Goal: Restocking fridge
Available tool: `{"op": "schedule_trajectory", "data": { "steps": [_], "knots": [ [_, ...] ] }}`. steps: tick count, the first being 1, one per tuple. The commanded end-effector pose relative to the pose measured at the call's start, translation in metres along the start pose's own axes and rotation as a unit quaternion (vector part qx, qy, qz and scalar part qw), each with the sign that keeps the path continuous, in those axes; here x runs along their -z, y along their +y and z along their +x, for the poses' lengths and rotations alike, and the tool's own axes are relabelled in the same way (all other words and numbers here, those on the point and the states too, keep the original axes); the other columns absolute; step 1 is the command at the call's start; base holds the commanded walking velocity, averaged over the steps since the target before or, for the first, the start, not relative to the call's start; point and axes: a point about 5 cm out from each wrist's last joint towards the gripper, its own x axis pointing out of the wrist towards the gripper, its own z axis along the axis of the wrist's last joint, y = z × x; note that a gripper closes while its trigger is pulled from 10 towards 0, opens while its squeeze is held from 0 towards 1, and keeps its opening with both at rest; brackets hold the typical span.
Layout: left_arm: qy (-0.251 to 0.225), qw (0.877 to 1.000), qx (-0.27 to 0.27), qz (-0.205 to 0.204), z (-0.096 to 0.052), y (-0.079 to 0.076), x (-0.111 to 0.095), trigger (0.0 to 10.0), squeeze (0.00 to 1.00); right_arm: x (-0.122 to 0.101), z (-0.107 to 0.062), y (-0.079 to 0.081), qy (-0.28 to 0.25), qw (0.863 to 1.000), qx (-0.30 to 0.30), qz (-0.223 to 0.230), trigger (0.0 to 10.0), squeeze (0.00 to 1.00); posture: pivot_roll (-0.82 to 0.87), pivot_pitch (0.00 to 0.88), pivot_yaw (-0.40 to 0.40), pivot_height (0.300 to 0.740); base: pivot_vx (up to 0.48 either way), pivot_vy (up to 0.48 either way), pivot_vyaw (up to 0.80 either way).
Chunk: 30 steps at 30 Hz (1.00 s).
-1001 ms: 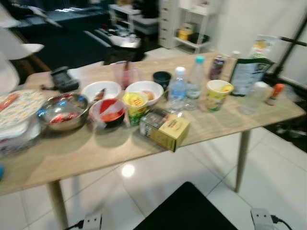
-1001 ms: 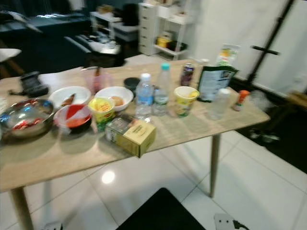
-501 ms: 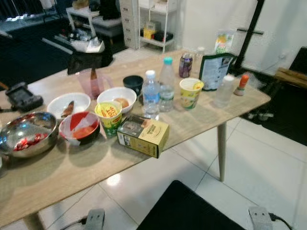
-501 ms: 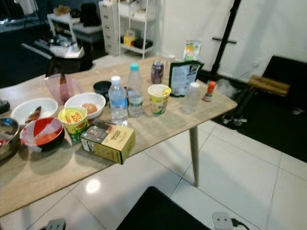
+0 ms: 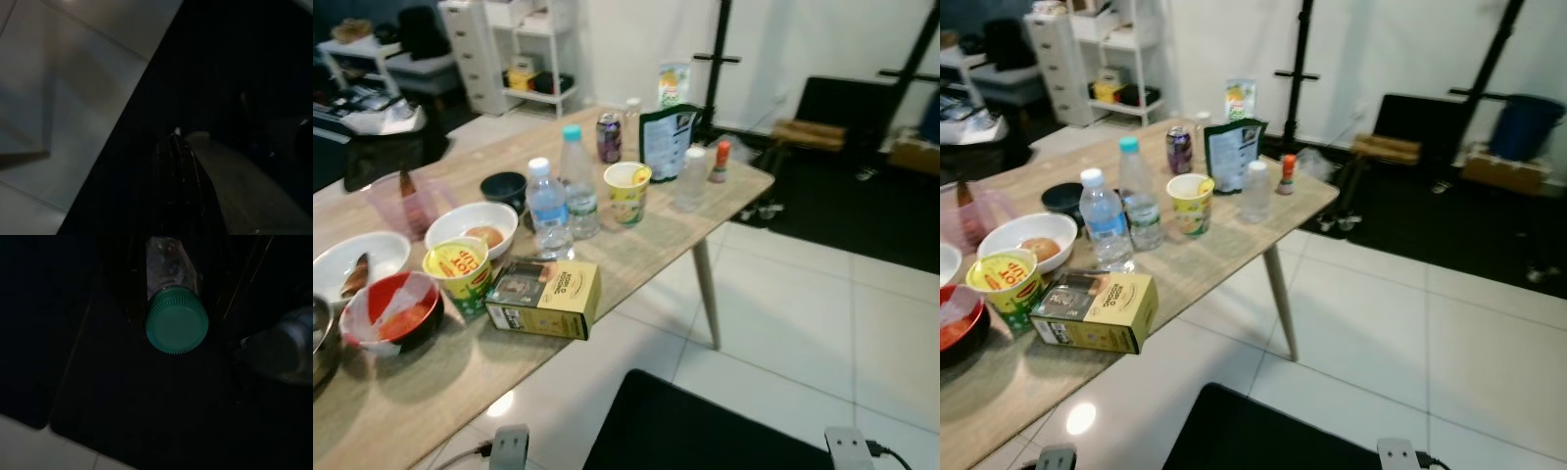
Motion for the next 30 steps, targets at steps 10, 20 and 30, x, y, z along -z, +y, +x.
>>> {"op": "schedule_trajectory", "data": {
  "steps": [10,20,30],
  "knots": [
    [-0.005,1.000,0.009,0.006,0.0004,0.0008,-0.0051,10.0,0.00,-0.0002,0.0000,-0.0004,0.001,1.000,0.000,-0.010,10.0,0.00,-0.01,0.000,0.006,0.740,0.000,-0.088,-0.78],
    [-0.010,1.000,0.004,-0.004,0.0000,0.0031,-0.0068,10.0,0.00,-0.0002,0.0000,0.0001,0.001,1.000,-0.002,-0.015,10.0,0.00,-0.01,0.000,0.004,0.740,0.000,-0.132,-0.78],
    [-0.012,1.000,0.003,-0.002,0.0000,0.0034,-0.0070,10.0,0.00,-0.0010,0.0000,0.0002,0.000,1.000,-0.003,-0.020,10.0,0.00,-0.01,0.000,0.001,0.740,0.000,0.000,-0.78]
  ]
}}
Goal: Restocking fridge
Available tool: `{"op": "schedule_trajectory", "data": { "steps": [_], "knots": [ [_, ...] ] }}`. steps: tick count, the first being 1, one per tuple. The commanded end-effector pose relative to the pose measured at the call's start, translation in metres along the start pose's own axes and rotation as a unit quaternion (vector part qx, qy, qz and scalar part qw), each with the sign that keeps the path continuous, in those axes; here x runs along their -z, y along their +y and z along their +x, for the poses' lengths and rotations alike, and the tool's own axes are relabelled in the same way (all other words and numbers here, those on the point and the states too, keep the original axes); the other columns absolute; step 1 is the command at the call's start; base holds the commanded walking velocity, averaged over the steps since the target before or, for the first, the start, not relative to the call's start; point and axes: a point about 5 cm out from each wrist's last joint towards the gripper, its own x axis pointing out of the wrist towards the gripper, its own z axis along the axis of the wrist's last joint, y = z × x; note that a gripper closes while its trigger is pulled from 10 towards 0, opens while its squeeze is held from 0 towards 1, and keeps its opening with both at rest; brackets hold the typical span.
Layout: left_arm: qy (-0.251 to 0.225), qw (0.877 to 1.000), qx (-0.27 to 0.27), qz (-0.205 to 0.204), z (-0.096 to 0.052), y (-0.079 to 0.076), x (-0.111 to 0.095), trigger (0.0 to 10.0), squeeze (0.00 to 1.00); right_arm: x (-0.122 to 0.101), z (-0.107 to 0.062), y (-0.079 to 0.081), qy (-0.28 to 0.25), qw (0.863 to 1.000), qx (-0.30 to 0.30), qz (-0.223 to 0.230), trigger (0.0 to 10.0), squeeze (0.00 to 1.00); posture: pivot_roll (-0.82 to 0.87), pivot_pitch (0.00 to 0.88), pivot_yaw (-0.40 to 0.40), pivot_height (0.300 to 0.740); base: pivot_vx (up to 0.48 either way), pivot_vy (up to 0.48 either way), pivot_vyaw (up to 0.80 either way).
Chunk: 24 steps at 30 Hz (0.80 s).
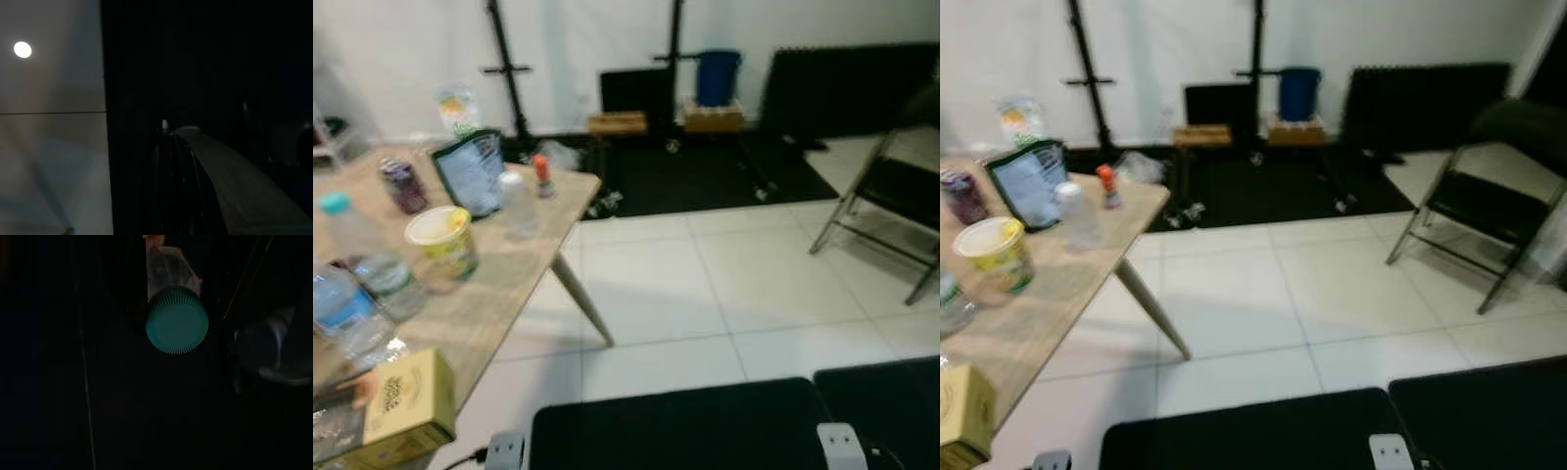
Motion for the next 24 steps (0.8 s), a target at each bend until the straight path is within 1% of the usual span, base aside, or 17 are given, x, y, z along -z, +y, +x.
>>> {"op": "schedule_trajectory", "data": {
  "steps": [1,10,13,23,24],
  "knots": [
    [-0.003,1.000,-0.003,0.005,-0.0001,0.0028,-0.0037,10.0,0.00,0.0015,-0.0001,-0.0007,0.002,1.000,0.002,0.002,10.0,0.00,-0.01,0.000,0.002,0.740,0.000,0.000,-0.78],
    [-0.010,1.000,-0.003,0.005,0.0006,0.0020,-0.0075,10.0,0.00,0.0006,0.0000,-0.0008,0.002,1.000,0.002,0.001,10.0,0.00,-0.01,0.000,0.005,0.740,0.000,0.000,-0.78],
    [-0.013,1.000,-0.001,-0.002,0.0010,0.0009,-0.0086,10.0,0.00,0.0001,0.0000,-0.0007,0.002,1.000,0.002,0.001,10.0,0.00,-0.01,0.000,0.005,0.740,0.000,0.000,-0.78],
    [-0.015,1.000,-0.001,0.002,0.0012,0.0004,-0.0091,10.0,0.00,0.0001,0.0000,0.0000,0.003,1.000,-0.001,0.005,10.0,0.00,-0.01,0.000,0.006,0.740,0.000,0.000,-0.78],
    [-0.012,1.000,-0.003,0.015,0.0014,0.0001,-0.0092,10.0,0.00,0.0000,0.0000,0.0002,0.003,1.000,-0.001,0.004,10.0,0.00,-0.01,0.000,0.008,0.740,0.000,0.000,-0.78]
  ]
}}
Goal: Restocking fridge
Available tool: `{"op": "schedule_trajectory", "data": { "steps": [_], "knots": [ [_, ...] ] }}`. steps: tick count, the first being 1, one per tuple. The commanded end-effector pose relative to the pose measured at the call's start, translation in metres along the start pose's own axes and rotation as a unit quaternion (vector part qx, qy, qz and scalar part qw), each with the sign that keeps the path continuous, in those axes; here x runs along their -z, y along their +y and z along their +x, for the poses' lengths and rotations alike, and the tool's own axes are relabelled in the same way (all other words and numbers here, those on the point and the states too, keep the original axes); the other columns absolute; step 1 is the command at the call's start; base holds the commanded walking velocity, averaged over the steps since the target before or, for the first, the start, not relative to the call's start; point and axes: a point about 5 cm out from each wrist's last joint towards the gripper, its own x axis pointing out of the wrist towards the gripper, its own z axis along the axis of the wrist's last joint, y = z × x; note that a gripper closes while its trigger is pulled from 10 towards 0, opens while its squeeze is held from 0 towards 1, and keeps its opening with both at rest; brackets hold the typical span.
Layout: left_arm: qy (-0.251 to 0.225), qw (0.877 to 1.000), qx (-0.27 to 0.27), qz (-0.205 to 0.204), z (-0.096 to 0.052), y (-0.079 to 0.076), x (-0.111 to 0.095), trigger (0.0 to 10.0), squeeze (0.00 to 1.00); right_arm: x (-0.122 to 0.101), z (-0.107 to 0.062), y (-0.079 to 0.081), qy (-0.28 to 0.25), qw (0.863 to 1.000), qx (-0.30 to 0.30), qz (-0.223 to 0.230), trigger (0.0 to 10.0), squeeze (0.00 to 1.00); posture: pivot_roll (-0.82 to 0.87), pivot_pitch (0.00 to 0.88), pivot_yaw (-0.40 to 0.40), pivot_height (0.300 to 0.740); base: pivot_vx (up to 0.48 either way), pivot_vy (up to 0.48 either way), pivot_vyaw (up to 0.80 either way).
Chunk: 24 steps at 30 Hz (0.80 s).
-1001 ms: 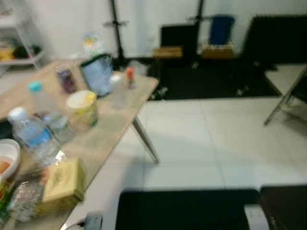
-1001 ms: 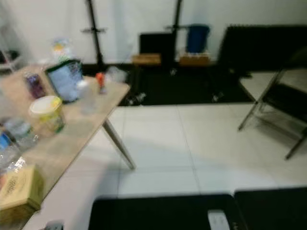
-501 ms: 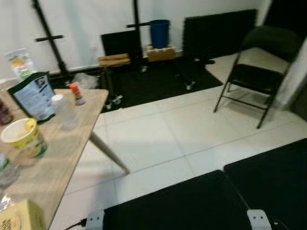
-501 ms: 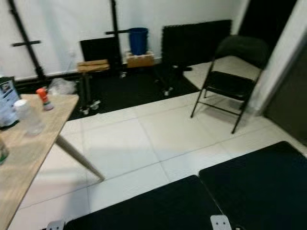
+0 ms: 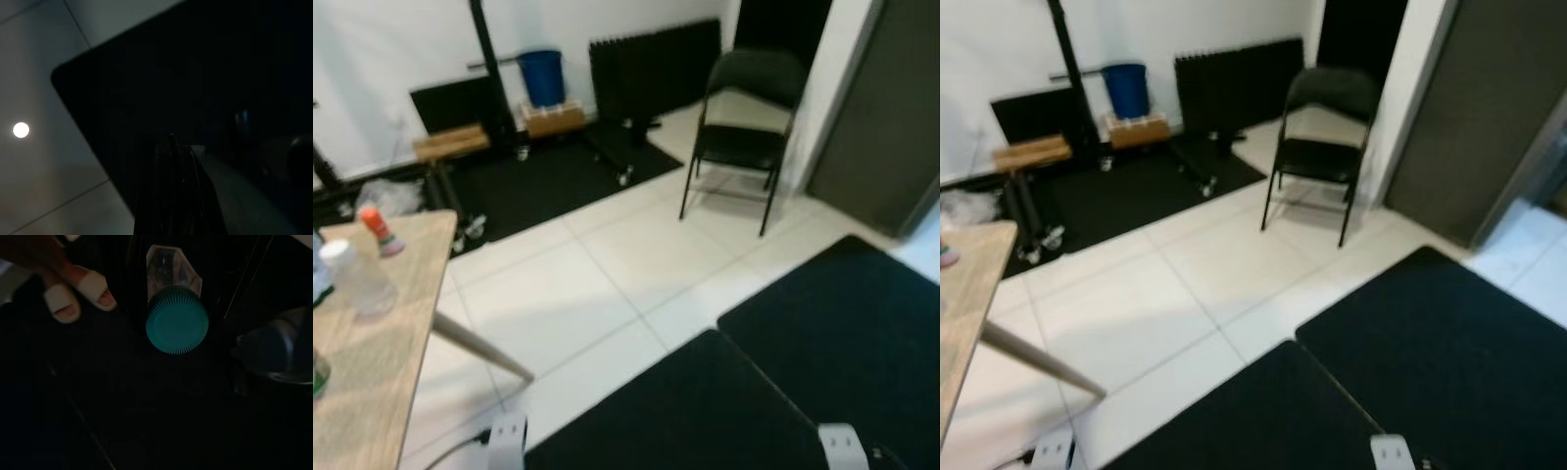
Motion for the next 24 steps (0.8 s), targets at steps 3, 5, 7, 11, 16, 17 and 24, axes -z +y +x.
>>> {"op": "schedule_trajectory", "data": {
  "steps": [3,5,7,11,16,17,24],
  "knots": [
    [0.008,1.000,0.000,0.022,0.0005,-0.0002,-0.0009,10.0,0.00,0.0022,-0.0002,-0.0023,0.006,1.000,0.004,0.002,10.0,0.00,-0.01,0.000,0.008,0.740,0.000,0.000,-0.78],
    [0.009,1.000,0.001,0.025,0.0007,-0.0005,-0.0010,10.0,0.00,0.0022,-0.0002,-0.0020,0.006,1.000,0.003,0.001,10.0,0.00,-0.01,0.000,0.008,0.740,0.000,0.000,-0.78],
    [0.009,1.000,0.000,0.026,0.0009,-0.0009,-0.0014,10.0,0.00,0.0021,-0.0001,-0.0017,0.006,1.000,0.003,0.001,10.0,0.00,-0.01,0.000,0.007,0.740,0.000,0.000,-0.78],
    [0.012,1.000,-0.001,0.029,0.0010,-0.0014,-0.0007,10.0,0.00,0.0023,-0.0001,-0.0016,0.006,1.000,0.003,0.001,10.0,0.00,-0.01,0.000,0.007,0.740,0.000,0.000,-0.78],
    [0.019,0.999,0.000,0.046,0.0011,-0.0021,0.0003,10.0,0.00,0.0025,-0.0002,-0.0015,0.006,1.000,0.003,0.001,10.0,0.00,-0.01,0.000,0.005,0.740,0.000,0.000,-0.78],
    [0.020,0.999,0.000,0.049,0.0011,-0.0025,0.0009,10.0,0.00,0.0028,-0.0002,-0.0014,0.007,1.000,0.002,-0.001,10.0,0.00,-0.02,0.000,0.002,0.740,0.000,0.000,-0.78],
    [0.022,0.998,-0.001,0.051,0.0013,-0.0045,0.0030,10.0,0.00,0.0039,-0.0002,-0.0012,0.008,1.000,0.001,-0.014,10.0,0.00,-0.02,0.000,-0.008,0.740,0.000,0.000,-0.78]
  ]
}}
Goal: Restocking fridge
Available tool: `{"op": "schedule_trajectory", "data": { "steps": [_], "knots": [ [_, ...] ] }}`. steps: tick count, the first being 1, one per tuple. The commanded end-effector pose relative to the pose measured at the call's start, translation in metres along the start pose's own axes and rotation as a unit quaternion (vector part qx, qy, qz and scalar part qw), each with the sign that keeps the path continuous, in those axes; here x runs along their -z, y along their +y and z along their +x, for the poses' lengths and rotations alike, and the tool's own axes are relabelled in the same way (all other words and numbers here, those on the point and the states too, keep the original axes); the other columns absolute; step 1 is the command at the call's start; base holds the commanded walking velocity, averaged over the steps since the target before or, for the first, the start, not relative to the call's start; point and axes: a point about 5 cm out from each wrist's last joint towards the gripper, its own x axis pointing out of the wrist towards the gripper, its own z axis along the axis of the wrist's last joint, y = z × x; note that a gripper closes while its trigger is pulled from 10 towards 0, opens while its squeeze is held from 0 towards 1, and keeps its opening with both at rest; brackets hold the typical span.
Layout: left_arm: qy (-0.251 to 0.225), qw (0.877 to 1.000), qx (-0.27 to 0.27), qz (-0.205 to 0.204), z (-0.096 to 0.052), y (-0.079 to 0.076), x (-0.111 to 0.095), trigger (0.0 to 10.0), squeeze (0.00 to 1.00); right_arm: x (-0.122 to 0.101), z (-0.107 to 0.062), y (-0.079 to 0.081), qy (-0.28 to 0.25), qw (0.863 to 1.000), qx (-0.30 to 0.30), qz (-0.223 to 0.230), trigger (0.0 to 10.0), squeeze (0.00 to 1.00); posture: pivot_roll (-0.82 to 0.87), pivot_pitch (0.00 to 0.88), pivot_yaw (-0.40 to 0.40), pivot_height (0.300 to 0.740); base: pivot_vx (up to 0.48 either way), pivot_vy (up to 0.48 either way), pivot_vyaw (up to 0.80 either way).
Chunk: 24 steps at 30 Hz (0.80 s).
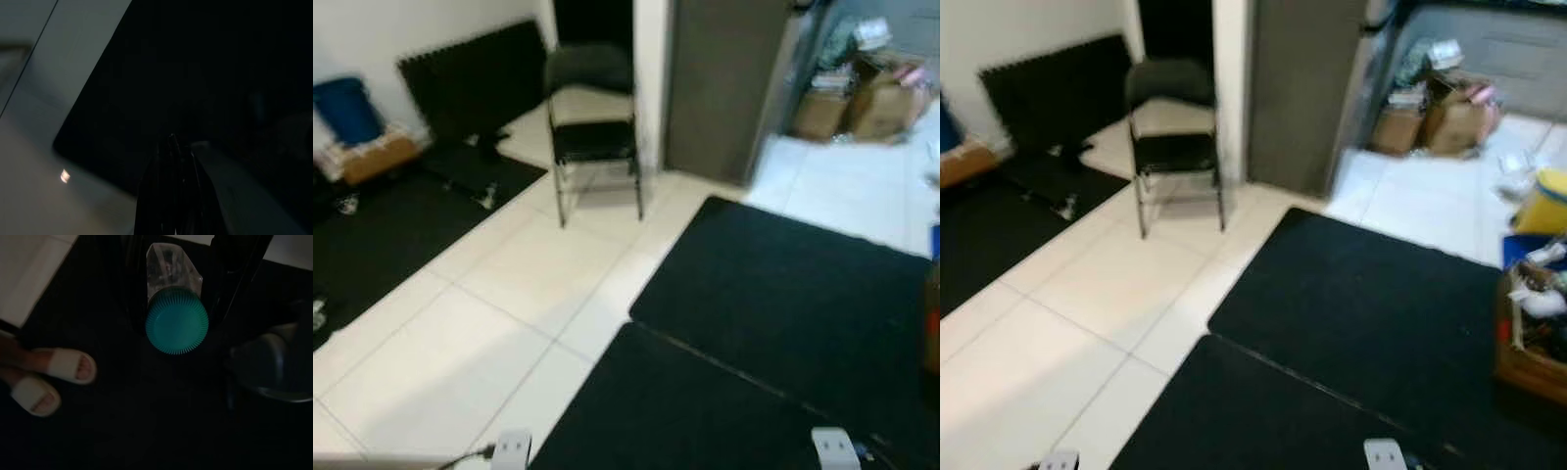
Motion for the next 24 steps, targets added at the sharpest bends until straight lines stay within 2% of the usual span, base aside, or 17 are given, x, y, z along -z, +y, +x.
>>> {"op": "schedule_trajectory", "data": {
  "steps": [1,21,24],
  "knots": [
    [0.021,1.000,-0.003,0.001,-0.0026,0.0006,0.0138,10.0,0.00,-0.0015,0.0003,0.0047,-0.001,1.000,-0.006,-0.011,10.0,0.00,-0.02,0.000,-0.008,0.740,0.000,0.000,-0.78],
    [0.021,1.000,-0.010,0.001,-0.0031,0.0028,0.0143,10.0,0.00,-0.0061,0.0004,0.0037,-0.006,1.000,-0.005,-0.021,10.0,0.00,-0.03,0.000,-0.009,0.740,0.000,0.000,-0.78],
    [0.014,1.000,-0.009,-0.013,-0.0029,0.0024,0.0130,10.0,0.00,-0.0067,0.0004,0.0040,-0.006,1.000,-0.005,-0.023,10.0,0.00,-0.02,0.000,-0.009,0.740,0.000,0.000,-0.78]
  ]
}}
